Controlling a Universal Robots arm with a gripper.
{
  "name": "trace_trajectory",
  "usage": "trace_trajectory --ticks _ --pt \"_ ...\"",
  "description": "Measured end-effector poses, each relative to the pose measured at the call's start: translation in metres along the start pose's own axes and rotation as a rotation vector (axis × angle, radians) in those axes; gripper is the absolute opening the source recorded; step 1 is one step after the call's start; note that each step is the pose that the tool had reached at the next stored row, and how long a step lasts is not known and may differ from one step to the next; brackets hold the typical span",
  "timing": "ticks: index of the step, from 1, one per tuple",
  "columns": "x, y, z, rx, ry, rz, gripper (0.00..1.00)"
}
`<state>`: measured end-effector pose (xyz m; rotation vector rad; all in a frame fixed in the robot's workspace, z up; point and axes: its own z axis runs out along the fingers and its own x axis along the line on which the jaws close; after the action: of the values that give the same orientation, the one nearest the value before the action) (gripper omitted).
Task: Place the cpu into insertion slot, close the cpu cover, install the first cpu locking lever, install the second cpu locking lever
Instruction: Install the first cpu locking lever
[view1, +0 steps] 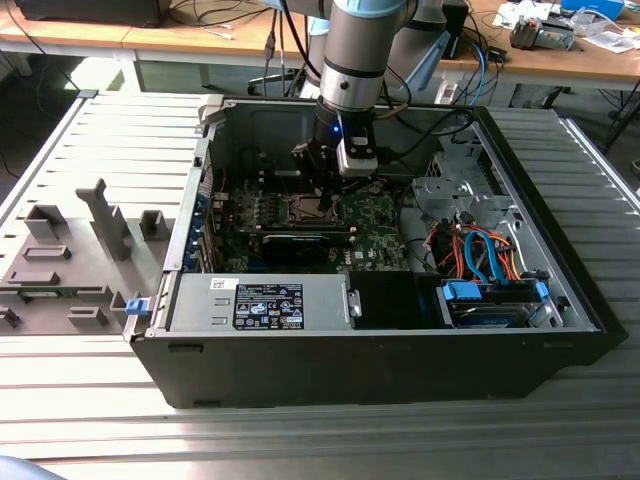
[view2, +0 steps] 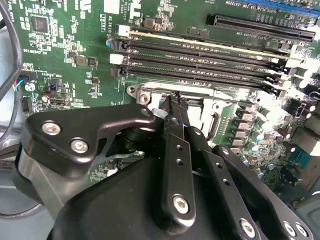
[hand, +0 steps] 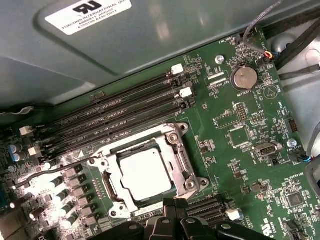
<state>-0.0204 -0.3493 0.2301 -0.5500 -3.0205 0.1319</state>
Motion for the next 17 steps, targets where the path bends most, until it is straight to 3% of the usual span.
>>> trace_trajectory --ticks 1,2,3,4,6,12,17 --pt "0.0 0.0 0.0 -0.0257 0.0097 -0.002 0.11" --pt "0.0 0.0 0.0001 -0.0559 0.0208 -0.005 0.11" --pt "0.0 0.0 0.0 -0.0908 0.0339 -0.008 0.11" --pt "0.0 0.0 0.0 -0.1161 0.0434 -0.01 0.11" --pt "0.0 0.0 0.0 -0.138 0.0515 -0.014 0.11" --pt "0.0 0.0 0.0 -0.1344 0.0503 -0.081 0.11" --pt "0.0 0.0 0.0 -0.1324 0.0497 -0.105 0.11"
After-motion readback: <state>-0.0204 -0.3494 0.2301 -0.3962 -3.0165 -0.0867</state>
